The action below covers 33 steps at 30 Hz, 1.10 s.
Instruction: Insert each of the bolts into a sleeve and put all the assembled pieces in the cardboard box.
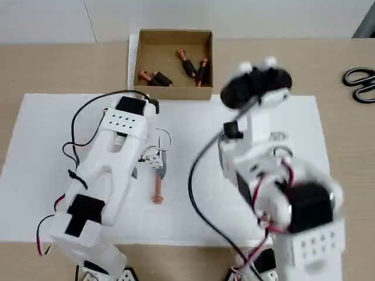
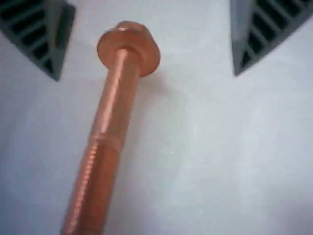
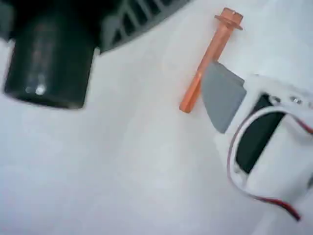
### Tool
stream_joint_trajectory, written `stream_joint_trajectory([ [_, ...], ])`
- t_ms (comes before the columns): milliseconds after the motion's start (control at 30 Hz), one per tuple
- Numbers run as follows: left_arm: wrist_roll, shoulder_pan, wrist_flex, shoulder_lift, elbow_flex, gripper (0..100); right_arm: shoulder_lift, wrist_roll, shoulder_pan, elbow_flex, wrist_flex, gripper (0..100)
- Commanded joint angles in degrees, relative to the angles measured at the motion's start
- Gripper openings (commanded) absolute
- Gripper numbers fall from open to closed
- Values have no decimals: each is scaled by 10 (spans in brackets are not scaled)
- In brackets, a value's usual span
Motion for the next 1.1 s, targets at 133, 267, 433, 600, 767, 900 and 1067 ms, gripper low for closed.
stream_joint_trajectory([
  [133, 5, 5, -5, -3, -20, 225, -275, 43, 7, 313, -145, 5],
  [267, 5, 5, -5, -3, -20, 225, -420, 57, 7, 430, -202, 4],
  [433, 3, 6, -2, -3, -18, 225, -511, 69, 7, 492, -209, 3],
  [600, 2, 30, -4, -3, -18, 225, -508, 68, 7, 491, -214, 3],
  [767, 3, 54, 5, 32, -18, 224, -509, 68, 7, 491, -211, 3],
  [900, 3, 42, 5, 111, -21, 224, -509, 68, 7, 491, -210, 3],
  [1067, 4, 36, -29, 157, -22, 214, -509, 69, 7, 491, -210, 3],
])
